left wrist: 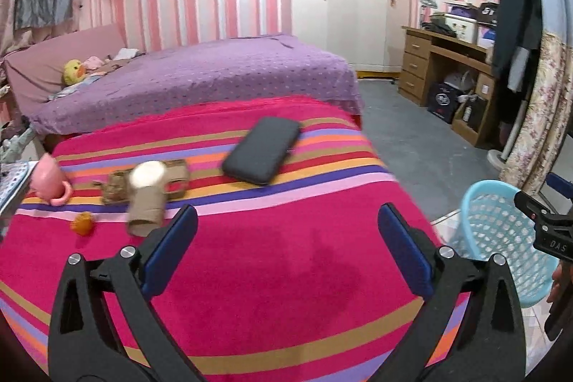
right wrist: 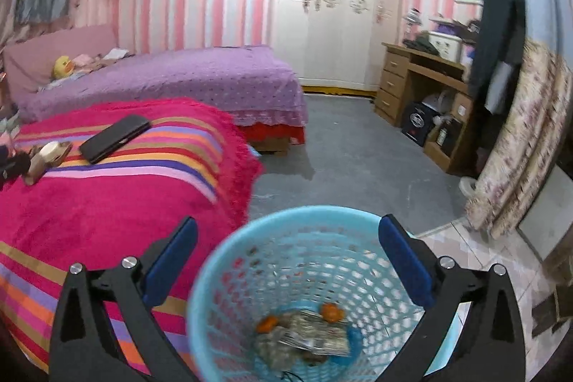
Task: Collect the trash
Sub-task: 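Move both open grippers back over the bed, then grasp the crumpled orange peel with the left gripper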
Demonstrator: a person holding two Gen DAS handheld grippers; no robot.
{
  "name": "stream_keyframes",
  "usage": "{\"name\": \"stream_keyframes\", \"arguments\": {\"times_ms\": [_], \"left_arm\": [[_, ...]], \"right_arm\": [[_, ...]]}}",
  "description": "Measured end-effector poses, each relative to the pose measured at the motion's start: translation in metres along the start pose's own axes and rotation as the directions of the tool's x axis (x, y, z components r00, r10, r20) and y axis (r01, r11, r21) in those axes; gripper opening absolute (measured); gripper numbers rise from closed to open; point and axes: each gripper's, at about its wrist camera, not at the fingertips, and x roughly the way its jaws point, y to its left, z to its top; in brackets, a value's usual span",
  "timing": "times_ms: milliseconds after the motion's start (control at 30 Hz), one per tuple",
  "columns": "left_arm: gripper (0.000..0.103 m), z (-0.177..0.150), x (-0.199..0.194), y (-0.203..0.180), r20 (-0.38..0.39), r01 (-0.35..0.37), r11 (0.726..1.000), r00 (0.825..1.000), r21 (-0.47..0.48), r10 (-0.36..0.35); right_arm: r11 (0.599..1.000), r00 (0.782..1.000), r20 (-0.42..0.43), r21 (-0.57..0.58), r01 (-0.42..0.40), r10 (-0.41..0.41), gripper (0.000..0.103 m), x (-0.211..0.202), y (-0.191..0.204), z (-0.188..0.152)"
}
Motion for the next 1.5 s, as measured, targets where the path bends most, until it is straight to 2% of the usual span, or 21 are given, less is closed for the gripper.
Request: {"name": "stream_keyframes", "arguments": {"times_ms": [233, 400, 733, 1100, 1233, 1500], "left_arm": [[0.097, 0.000, -0.004, 0.066, 0.006, -0.073, 0.997, 0.997, -0.023, 0.073], [0.097, -0.008, 0.003, 0.108, -0.021, -0.101, 0.993, 0.995, -0.069, 0.100], [0.097, -0.034, 0.020, 0.165, -0.070, -0.169, 0.984, 0.984, -0.050, 0.165], [0.097, -0.050, 0.049, 0.217, -0.179, -0.225, 0.971, 0.961, -0.078, 0.208], [0.097, -0.052, 0.060, 0.236, -0.224, -0.206, 0.971, 0.959, -0.122, 0.175], [0.097, -0.050, 0.081, 0.254, -0.278, -0.221, 0.963, 0.945, -0.156, 0.172]], "right_arm": [[0.997, 0.997, -0.007, -0.029, -0.073, 0.073, 0.098, 0.007, 0.060, 0.014], [0.993, 0.994, -0.023, -0.050, -0.109, 0.108, 0.098, 0.013, 0.099, 0.018], [0.986, 0.985, -0.064, -0.035, -0.161, 0.159, 0.098, 0.027, 0.154, 0.022], [0.987, 0.982, -0.116, -0.037, -0.155, 0.150, 0.098, 0.048, 0.188, 0.020], [0.988, 0.982, -0.128, -0.045, -0.148, 0.141, 0.098, 0.052, 0.193, 0.022], [0.989, 0.981, -0.145, -0.054, -0.134, 0.125, 0.098, 0.056, 0.202, 0.026]]}}
